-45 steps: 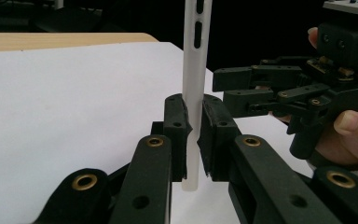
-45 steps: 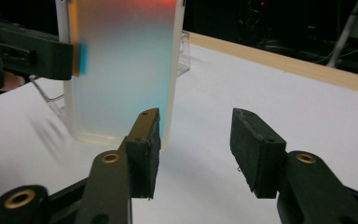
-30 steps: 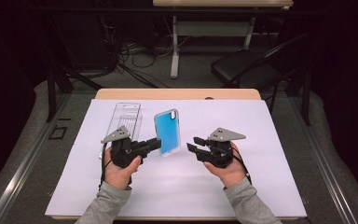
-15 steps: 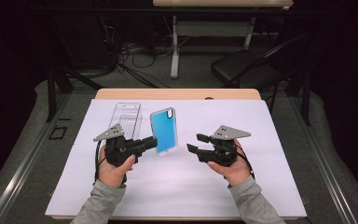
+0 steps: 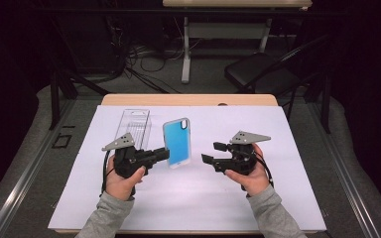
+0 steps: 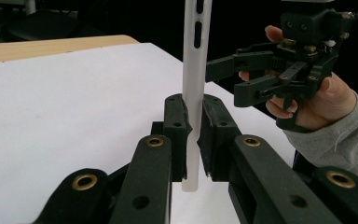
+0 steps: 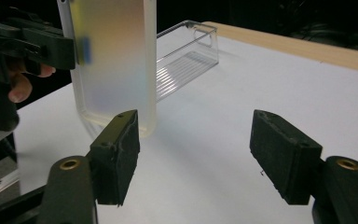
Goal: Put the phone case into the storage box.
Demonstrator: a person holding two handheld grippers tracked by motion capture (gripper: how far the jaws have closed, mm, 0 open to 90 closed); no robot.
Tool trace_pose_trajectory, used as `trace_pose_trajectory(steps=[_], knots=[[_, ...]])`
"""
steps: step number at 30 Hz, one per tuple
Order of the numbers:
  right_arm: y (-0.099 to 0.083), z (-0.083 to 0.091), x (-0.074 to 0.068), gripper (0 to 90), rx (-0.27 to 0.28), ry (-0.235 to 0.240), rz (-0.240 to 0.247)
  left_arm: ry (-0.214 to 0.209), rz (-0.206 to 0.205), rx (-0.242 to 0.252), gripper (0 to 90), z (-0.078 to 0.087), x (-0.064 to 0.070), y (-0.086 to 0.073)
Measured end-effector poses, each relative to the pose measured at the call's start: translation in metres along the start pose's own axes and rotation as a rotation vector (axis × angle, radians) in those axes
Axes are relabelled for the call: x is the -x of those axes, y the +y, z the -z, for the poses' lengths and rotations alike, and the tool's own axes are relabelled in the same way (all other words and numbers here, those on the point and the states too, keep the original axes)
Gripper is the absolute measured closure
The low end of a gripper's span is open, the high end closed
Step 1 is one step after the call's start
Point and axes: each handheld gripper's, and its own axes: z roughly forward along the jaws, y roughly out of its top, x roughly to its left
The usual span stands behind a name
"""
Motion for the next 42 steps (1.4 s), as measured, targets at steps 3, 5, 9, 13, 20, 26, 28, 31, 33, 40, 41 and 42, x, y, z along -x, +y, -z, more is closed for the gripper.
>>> trace_pose_trajectory(steps=[3,5,9,13,20,26,28,31,33,40,41,42], knots=[[0.0,0.0,0.001,29.9,-0.018,0.003,-0.025,-0.009,-0.004,-0.007,82.2,-0.003,0.001,-0.001],[-0.001,0.001,0.0,26.5,-0.029,0.027,-0.006,-0.011,-0.006,-0.013,82.2,-0.004,0.001,-0.002],[-0.002,0.0,-0.002,33.3,-0.027,0.024,0.022,-0.025,-0.006,-0.017,82.2,-0.005,0.002,-0.002],[0.0,0.003,-0.002,40.7,0.008,0.038,0.051,-0.037,-0.01,-0.021,82.2,-0.006,0.004,-0.002],[0.0,0.005,-0.003,51.2,0.027,0.095,0.07,-0.056,-0.011,-0.024,82.2,-0.01,0.007,-0.003],[0.0,0.004,-0.005,51.9,0.029,0.106,0.061,-0.067,-0.014,-0.032,82.2,-0.012,0.009,-0.004],[0.0,0.004,-0.006,52.2,0.032,0.109,0.063,-0.073,-0.015,-0.033,82.2,-0.013,0.01,-0.004],[0.0,0.004,-0.008,52.4,0.046,0.116,0.067,-0.079,-0.015,-0.035,82.2,-0.015,0.011,-0.005],[0.0,0.005,-0.009,54.4,0.05,0.13,0.059,-0.083,-0.016,-0.038,82.2,-0.015,0.012,-0.005],[-0.001,0.004,-0.01,58.6,0.038,0.163,0.043,-0.096,-0.02,-0.037,82.2,-0.017,0.015,-0.005],[-0.001,0.004,-0.01,58.8,0.04,0.166,0.039,-0.1,-0.02,-0.038,82.2,-0.017,0.015,-0.005],[-0.001,0.004,-0.01,59.1,0.038,0.175,0.033,-0.102,-0.019,-0.038,82.2,-0.017,0.015,-0.005]])
